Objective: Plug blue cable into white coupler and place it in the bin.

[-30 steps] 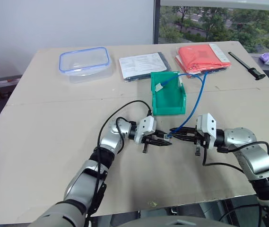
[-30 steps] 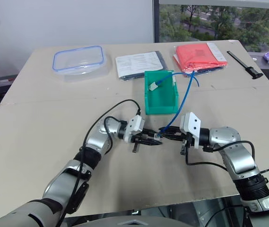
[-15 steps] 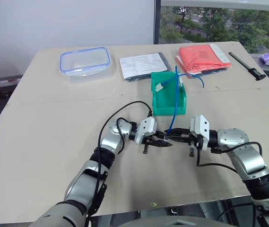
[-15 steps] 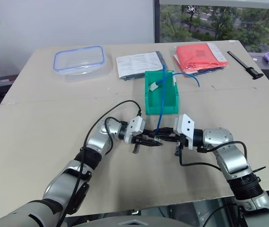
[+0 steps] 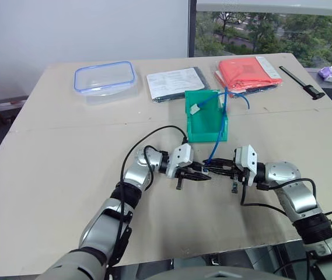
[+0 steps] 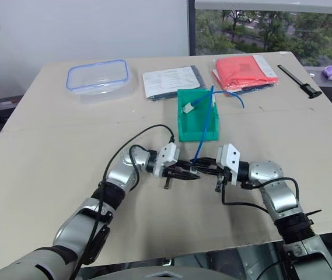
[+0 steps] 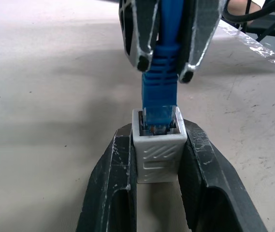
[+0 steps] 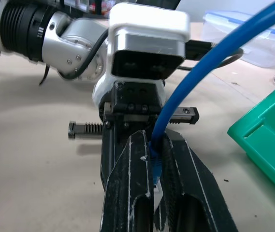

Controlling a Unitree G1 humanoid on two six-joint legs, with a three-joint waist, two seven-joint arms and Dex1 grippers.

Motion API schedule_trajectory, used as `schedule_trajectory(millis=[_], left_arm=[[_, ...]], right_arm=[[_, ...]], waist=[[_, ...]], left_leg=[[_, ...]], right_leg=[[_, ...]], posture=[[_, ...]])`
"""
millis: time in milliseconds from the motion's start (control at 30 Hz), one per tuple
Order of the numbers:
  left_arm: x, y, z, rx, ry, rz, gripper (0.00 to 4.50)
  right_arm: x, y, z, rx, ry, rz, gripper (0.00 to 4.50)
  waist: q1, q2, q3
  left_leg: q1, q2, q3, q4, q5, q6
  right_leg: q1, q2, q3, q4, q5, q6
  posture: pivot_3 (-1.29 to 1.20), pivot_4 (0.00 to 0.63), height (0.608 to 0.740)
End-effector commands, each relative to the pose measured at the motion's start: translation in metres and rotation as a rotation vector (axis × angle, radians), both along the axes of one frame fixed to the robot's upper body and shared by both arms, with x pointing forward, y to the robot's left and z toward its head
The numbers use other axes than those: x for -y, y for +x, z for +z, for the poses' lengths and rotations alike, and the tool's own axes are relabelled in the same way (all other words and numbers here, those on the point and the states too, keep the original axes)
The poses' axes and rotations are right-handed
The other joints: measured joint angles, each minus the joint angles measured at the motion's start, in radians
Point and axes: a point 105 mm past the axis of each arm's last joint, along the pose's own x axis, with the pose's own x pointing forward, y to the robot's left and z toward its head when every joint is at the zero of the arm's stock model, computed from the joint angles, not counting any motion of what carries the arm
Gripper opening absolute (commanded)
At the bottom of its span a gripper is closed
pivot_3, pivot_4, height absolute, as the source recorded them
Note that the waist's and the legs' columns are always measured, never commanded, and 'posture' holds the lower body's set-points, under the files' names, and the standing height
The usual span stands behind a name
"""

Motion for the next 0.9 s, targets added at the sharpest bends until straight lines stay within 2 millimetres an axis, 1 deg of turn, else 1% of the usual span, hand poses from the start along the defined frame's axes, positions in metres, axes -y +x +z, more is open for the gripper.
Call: schedule_trajectory(millis=[33, 100, 133, 200, 267, 300, 333, 367, 400, 467, 533, 600, 667, 733, 767, 800, 833, 900], left_arm=[[0.013, -0.007, 0.017, 0.049, -0.082, -0.053, 0.56], [0.013, -0.008, 0.015, 0.047, -0.079, -0.051, 0.56], [0.013, -0.008, 0.015, 0.047, -0.078, -0.050, 0.56], [0.012, -0.009, 0.013, 0.021, -0.070, -0.053, 0.56], [0.012, -0.008, 0.012, 0.009, -0.058, -0.043, 1.60], [0.012, -0.008, 0.012, 0.008, -0.055, -0.039, 1.93], [0.012, -0.008, 0.012, 0.010, -0.055, -0.036, 2.45], [0.011, -0.008, 0.013, 0.014, -0.056, -0.029, 2.85], [0.011, -0.007, 0.013, 0.016, -0.055, -0.021, 3.43], [0.006, -0.007, 0.014, 0.028, -0.055, 0.004, 4.41], [-0.002, -0.006, 0.018, 0.040, -0.074, 0.056, 4.49], [-0.010, -0.005, 0.029, 0.051, -0.108, 0.132, 4.49], [-0.019, -0.004, 0.042, 0.076, -0.131, 0.218, 4.49], [-0.030, -0.003, 0.064, 0.095, -0.163, 0.337, 4.49], [-0.033, -0.004, 0.071, 0.096, -0.172, 0.376, 4.49], [-0.037, -0.005, 0.081, 0.094, -0.188, 0.428, 4.49], [-0.040, -0.006, 0.088, 0.088, -0.196, 0.460, 4.49], [-0.048, -0.002, 0.101, 0.095, -0.204, 0.560, 4.49]], right_arm=[[0.001, 0.004, 0.009, -0.044, 0.026, -0.014, 0.00], [0.000, 0.004, 0.025, -0.016, 0.060, -0.005, 0.00], [-0.001, 0.003, 0.029, -0.012, 0.066, -0.002, 0.00], [-0.002, 0.001, 0.030, -0.006, 0.045, 0.010, 0.00], [-0.002, 0.000, 0.024, -0.008, 0.012, 0.016, 0.00], [-0.001, -0.001, 0.021, -0.010, 0.002, 0.017, 0.00], [-0.001, -0.001, 0.020, -0.012, -0.003, 0.016, 0.00], [0.000, -0.001, 0.019, -0.013, -0.005, 0.013, 0.00], [0.001, 0.000, 0.019, -0.012, -0.006, 0.009, 0.00], [0.004, 0.003, 0.023, -0.003, 0.004, -0.015, 0.00], [0.008, 0.007, 0.030, 0.011, 0.013, -0.038, 0.00], [0.012, 0.009, 0.041, 0.023, 0.019, -0.057, 0.00], [0.014, 0.010, 0.056, 0.017, 0.053, -0.075, 0.00], [0.013, 0.018, 0.080, -0.017, 0.127, -0.125, 0.00], [0.013, 0.021, 0.087, -0.033, 0.151, -0.142, 0.00], [0.014, 0.028, 0.097, -0.069, 0.176, -0.178, 0.00], [0.015, 0.033, 0.102, -0.097, 0.189, -0.201, 0.00], [0.017, 0.046, 0.119, -0.124, 0.246, -0.237, 0.00]], waist=[[0.000, 0.000, 0.000], [0.001, 0.000, 0.000], [0.002, 0.000, 0.001], [0.003, 0.000, 0.001], [0.003, 0.000, 0.001], [0.003, 0.000, 0.001], [0.003, 0.000, 0.001], [0.002, 0.000, 0.001], [0.002, 0.000, 0.001], [0.000, 0.000, 0.001], [0.000, 0.000, 0.001], [-0.002, 0.001, 0.002], [-0.001, 0.001, 0.002], [-0.004, 0.001, 0.004], [-0.003, 0.001, 0.004], [-0.002, 0.000, 0.005], [-0.002, 0.000, 0.005], [0.002, 0.000, 0.005]], left_leg=[[0.000, 0.000, 0.000, 0.000, 0.000, 0.000], [-0.002, 0.000, 0.000, 0.000, 0.000, 0.000], [-0.004, 0.000, 0.000, 0.000, 0.000, 0.000], [-0.005, 0.000, 0.000, 0.000, 0.000, 0.000], [-0.005, 0.000, 0.000, 0.000, 0.000, 0.000], [-0.005, 0.000, 0.000, 0.000, 0.000, 0.000], [-0.006, 0.000, 0.000, 0.000, 0.000, 0.000], [-0.006, 0.000, 0.000, 0.000, 0.000, 0.000], [-0.006, 0.000, 0.000, 0.000, 0.000, 0.000], [-0.006, 0.000, 0.000, 0.000, 0.000, 0.000], [-0.005, 0.000, 0.000, 0.000, 0.000, 0.000], [-0.005, 0.001, -0.001, 0.000, 0.000, 0.000], [-0.005, 0.001, -0.001, 0.000, 0.000, 0.000], [-0.006, 0.002, -0.001, 0.000, 0.000, 0.000], [-0.006, 0.002, -0.001, 0.000, 0.000, 0.000], [-0.006, 0.004, -0.001, 0.000, 0.000, 0.000], [-0.006, 0.004, -0.001, 0.000, 0.000, 0.000], [-0.005, 0.004, -0.001, 0.000, 0.000, 0.000]], right_leg=[[0.000, 0.000, 0.000, 0.000, 0.000, 0.000], [-0.001, 0.000, 0.000, 0.000, 0.000, 0.000], [-0.003, 0.000, 0.000, 0.000, 0.000, 0.000], [-0.004, 0.000, 0.000, 0.000, 0.000, 0.000], [-0.004, 0.000, -0.001, 0.000, 0.000, 0.000], [-0.004, 0.000, -0.001, -0.001, 0.000, 0.000], [-0.004, 0.000, -0.001, -0.001, 0.000, 0.000], [-0.004, 0.000, 0.000, -0.001, 0.000, 0.000], [-0.004, 0.000, 0.000, -0.001, 0.000, 0.000], [-0.004, 0.000, 0.000, -0.001, 0.000, 0.000], [-0.004, 0.000, 0.000, -0.001, 0.000, 0.000], [-0.004, 0.000, 0.000, 0.000, 0.000, 0.000], [-0.004, 0.000, 0.000, 0.000, 0.000, 0.000], [-0.005, 0.000, 0.000, 0.000, 0.000, 0.000], [-0.005, 0.000, 0.000, 0.000, 0.000, 0.000], [-0.005, -0.001, -0.001, 0.001, 0.000, 0.000], [-0.005, -0.001, -0.001, 0.001, 0.000, 0.000], [-0.004, -0.001, -0.001, 0.001, 0.000, 0.000]], posture=[[0.00, 0.150, 0.740], [0.00, 0.150, 0.740], [0.00, 0.150, 0.740], [0.00, 0.150, 0.740], [0.00, 0.150, 0.740], [0.00, 0.150, 0.740], [0.00, 0.150, 0.740], [0.00, 0.150, 0.740], [0.00, 0.150, 0.740], [0.00, 0.150, 0.740], [0.00, 0.150, 0.740], [0.00, 0.150, 0.740], [0.00, 0.150, 0.740], [0.00, 0.150, 0.740], [0.00, 0.150, 0.740], [0.00, 0.150, 0.740], [0.00, 0.150, 0.740], [0.00, 0.150, 0.740]])
